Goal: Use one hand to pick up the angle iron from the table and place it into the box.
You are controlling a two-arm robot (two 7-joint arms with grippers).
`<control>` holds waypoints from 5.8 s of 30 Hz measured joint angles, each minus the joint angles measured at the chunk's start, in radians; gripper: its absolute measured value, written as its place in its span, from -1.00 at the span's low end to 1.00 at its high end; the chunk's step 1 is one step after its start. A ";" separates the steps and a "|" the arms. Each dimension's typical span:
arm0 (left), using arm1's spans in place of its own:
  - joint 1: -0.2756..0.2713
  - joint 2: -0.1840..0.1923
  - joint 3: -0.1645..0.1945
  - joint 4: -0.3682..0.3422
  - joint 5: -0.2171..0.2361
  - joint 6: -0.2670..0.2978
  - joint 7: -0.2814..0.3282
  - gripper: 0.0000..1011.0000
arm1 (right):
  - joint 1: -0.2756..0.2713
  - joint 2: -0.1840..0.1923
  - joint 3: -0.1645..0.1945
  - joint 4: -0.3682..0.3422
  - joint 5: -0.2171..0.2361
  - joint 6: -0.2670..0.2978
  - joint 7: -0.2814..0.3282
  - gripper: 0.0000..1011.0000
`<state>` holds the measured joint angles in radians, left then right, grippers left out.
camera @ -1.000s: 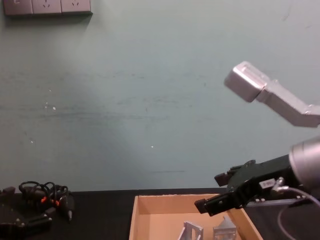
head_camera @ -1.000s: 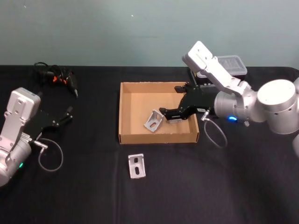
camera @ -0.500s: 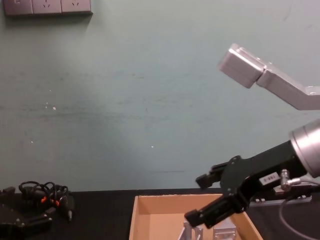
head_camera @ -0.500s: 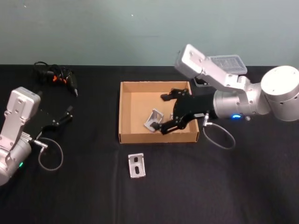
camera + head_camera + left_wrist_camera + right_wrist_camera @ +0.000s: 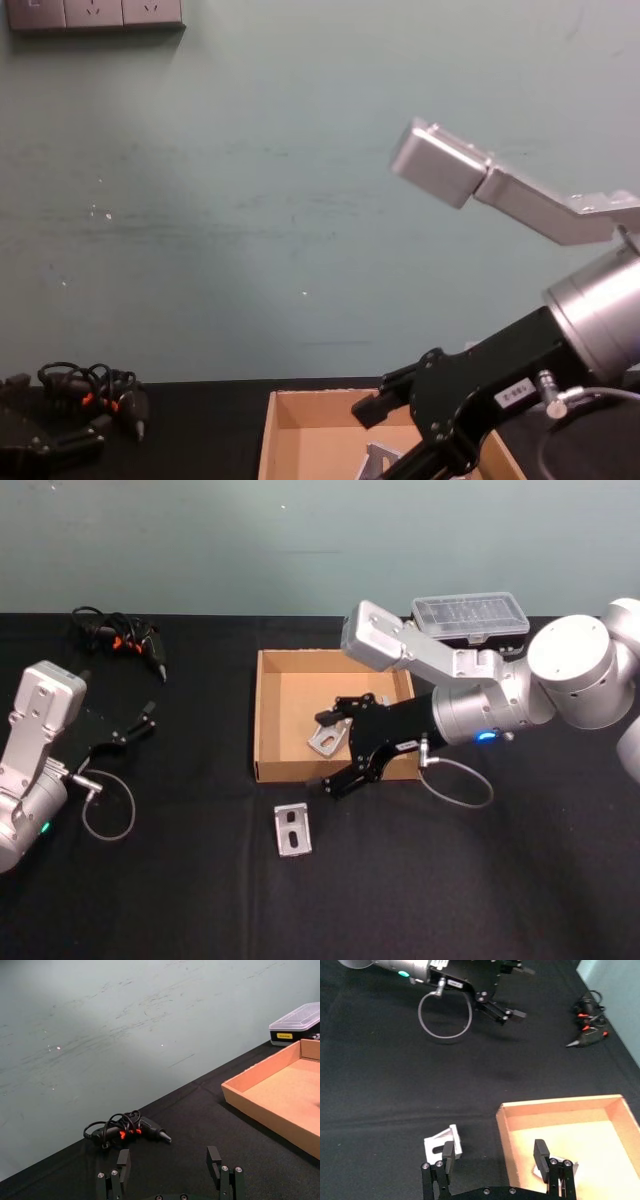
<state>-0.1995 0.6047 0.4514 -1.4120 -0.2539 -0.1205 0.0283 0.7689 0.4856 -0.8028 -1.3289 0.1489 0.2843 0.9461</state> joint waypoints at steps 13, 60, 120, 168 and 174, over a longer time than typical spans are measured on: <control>0.000 0.000 0.000 0.000 0.000 0.000 0.000 0.98 | 0.039 -0.033 -0.073 0.063 0.018 -0.019 0.058 0.98; 0.000 0.000 0.000 0.000 0.000 0.000 0.000 0.98 | 0.067 -0.088 -0.187 0.183 0.055 -0.075 0.057 0.62; 0.000 0.000 0.000 0.000 0.000 0.000 0.000 0.98 | -0.072 -0.014 0.096 0.012 0.102 0.018 -0.325 -0.88; 0.000 0.000 0.000 0.000 0.000 0.000 0.000 0.98 | 0.029 -0.255 0.151 0.459 -0.063 -0.036 -0.414 -0.88; 0.000 0.000 0.000 0.000 0.000 0.000 0.000 0.98 | 0.029 -0.260 0.157 0.469 -0.076 -0.041 -0.404 -0.66</control>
<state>-0.1995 0.6047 0.4514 -1.4120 -0.2539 -0.1206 0.0283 0.7979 0.2261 -0.6454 -0.8601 0.0724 0.2437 0.5423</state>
